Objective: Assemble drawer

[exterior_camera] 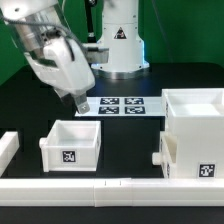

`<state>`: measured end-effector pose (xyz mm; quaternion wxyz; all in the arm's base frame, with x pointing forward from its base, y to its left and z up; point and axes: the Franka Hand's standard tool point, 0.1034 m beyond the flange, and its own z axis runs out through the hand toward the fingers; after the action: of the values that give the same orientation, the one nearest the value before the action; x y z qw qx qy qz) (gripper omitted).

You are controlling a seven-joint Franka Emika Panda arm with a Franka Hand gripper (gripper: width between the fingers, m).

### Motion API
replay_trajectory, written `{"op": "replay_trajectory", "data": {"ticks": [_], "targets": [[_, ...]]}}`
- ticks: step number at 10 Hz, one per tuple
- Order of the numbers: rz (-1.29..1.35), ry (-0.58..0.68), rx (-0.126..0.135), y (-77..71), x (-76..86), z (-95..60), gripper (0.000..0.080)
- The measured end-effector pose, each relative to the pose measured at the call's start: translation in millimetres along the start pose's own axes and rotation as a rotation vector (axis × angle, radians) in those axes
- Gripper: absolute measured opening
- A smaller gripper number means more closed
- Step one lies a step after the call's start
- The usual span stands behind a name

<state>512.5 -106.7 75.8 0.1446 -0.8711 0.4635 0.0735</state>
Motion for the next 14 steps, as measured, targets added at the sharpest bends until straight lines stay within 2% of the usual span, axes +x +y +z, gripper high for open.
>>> {"op": "replay_trajectory", "data": {"ticks": [1,2,3,4,5,6,8,11,12,13,14], "targets": [[-0.165,0.021,0.007,-10.2,11.2,-9.0,0.0649],[-0.334,0.025,0.018,-8.7,20.3,-8.6,0.0649],[-0.478,0.035,0.001,-10.4,22.7,-7.8,0.0649],[-0.611,0.070,-0.018,-21.7,16.3,-8.4,0.0649],[-0.629,0.146,-0.030,-24.9,7.1,-9.8,0.0649],[-0.716,0.132,-0.041,-20.0,0.4,-7.7,0.0649],[-0.838,0.135,-0.053,-19.4,3.9,-8.1,0.0649],[-1.318,0.129,-0.099,-4.9,10.8,-6.1,0.0649],[-1.564,0.120,-0.137,-4.4,16.1,-8.9,0.0649],[-1.682,0.142,-0.174,-3.4,15.3,-5.5,0.0649],[-1.750,0.127,-0.185,0.6,13.2,-3.3,0.0649]]}}
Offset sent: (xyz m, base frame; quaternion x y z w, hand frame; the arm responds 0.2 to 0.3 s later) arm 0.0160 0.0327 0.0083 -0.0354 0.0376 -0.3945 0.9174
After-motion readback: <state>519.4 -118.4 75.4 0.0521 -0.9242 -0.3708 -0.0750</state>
